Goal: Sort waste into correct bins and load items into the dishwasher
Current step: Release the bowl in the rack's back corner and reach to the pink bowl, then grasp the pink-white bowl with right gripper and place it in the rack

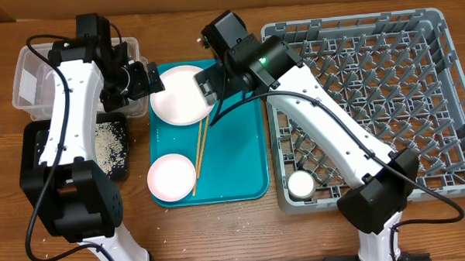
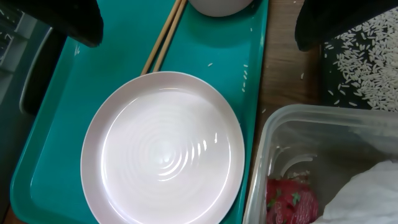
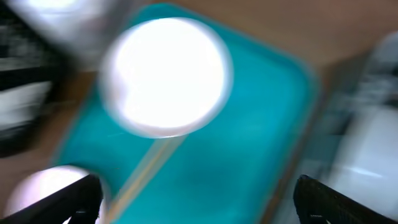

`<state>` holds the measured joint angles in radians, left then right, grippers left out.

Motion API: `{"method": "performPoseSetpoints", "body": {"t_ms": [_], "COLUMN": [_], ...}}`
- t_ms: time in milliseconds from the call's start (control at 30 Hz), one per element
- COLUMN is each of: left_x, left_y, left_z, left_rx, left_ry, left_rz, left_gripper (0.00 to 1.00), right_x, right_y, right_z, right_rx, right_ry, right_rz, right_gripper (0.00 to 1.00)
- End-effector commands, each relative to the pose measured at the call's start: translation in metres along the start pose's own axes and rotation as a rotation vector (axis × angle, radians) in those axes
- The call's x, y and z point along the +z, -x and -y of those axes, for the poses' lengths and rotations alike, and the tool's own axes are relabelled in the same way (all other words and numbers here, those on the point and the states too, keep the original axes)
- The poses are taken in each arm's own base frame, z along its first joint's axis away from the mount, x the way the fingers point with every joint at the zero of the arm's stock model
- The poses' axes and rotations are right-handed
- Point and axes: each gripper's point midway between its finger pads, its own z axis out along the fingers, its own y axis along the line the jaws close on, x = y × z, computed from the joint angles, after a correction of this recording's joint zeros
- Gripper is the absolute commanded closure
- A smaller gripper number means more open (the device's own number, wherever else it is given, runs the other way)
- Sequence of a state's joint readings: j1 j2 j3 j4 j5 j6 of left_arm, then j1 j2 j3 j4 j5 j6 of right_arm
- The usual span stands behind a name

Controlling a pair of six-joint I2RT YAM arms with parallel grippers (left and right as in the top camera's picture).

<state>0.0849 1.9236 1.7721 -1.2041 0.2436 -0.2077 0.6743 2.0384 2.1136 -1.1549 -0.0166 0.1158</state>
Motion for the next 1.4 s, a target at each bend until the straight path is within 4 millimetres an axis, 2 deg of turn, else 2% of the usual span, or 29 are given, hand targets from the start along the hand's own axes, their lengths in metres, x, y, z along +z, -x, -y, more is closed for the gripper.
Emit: {"method": "performPoseSetpoints", "body": {"t_ms": [0, 133, 233, 367, 467, 500, 633, 733, 800, 933, 1133, 1267, 1367], "left_x": [-0.004, -0.004, -0.012, -0.047, -0.081, -0.097, -0.139, -0.159, -0.165, -0.163, -0.162, -0.162, -0.162], "left_y": [0.005, 0.002, 0.009, 0.021, 0.029, 0.032, 0.037, 0.042, 0.045, 0.044, 0.043, 0.044, 0.044], "left_z": [0.005, 0.008, 0.006, -0.005, -0.012, -0.016, -0.023, -0.026, -0.027, -0.027, -0.027, -0.027, -0.027], "left_rx": [0.004, -0.011, -0.012, -0.049, -0.044, -0.047, -0.066, -0.071, -0.071, -0.072, -0.072, -0.072, -0.071], "left_ry": [-0.017, -0.036, -0.049, -0.044, -0.04, -0.038, -0.032, -0.03, -0.028, -0.027, -0.027, -0.027, -0.027], "left_rz": [0.017, 0.002, 0.027, 0.069, 0.116, 0.141, 0.217, 0.271, 0.291, 0.283, 0.281, 0.281, 0.281], "left_gripper": [0.0, 0.0, 0.0, 0.0, 0.0, 0.0, 0.0, 0.0, 0.0, 0.0, 0.0, 0.0, 0.0], "right_x": [0.016, 0.041, 0.057, 0.071, 0.079, 0.084, 0.102, 0.119, 0.128, 0.133, 0.133, 0.129, 0.113], "right_y": [-0.023, -0.053, -0.077, -0.105, -0.118, -0.123, -0.141, -0.158, -0.168, -0.171, -0.17, -0.166, -0.142], "right_z": [-0.048, -0.05, -0.052, -0.069, -0.087, -0.09, -0.102, -0.108, -0.109, -0.11, -0.11, -0.106, -0.093], "right_rx": [0.115, 0.191, 0.258, 0.249, 0.233, 0.235, 0.221, 0.21, 0.217, 0.222, 0.222, 0.231, 0.244], "right_ry": [0.28, 0.255, 0.233, 0.229, 0.219, 0.188, 0.129, 0.116, 0.122, 0.13, 0.13, 0.125, 0.083], "right_rz": [-0.126, -0.231, -0.302, -0.363, -0.371, -0.366, -0.383, -0.432, -0.468, -0.481, -0.48, -0.479, -0.435], "right_gripper": [0.06, 0.16, 0.21, 0.3, 0.36, 0.37, 0.43, 0.49, 0.54, 0.68, 0.96, 0.96, 0.96]}}
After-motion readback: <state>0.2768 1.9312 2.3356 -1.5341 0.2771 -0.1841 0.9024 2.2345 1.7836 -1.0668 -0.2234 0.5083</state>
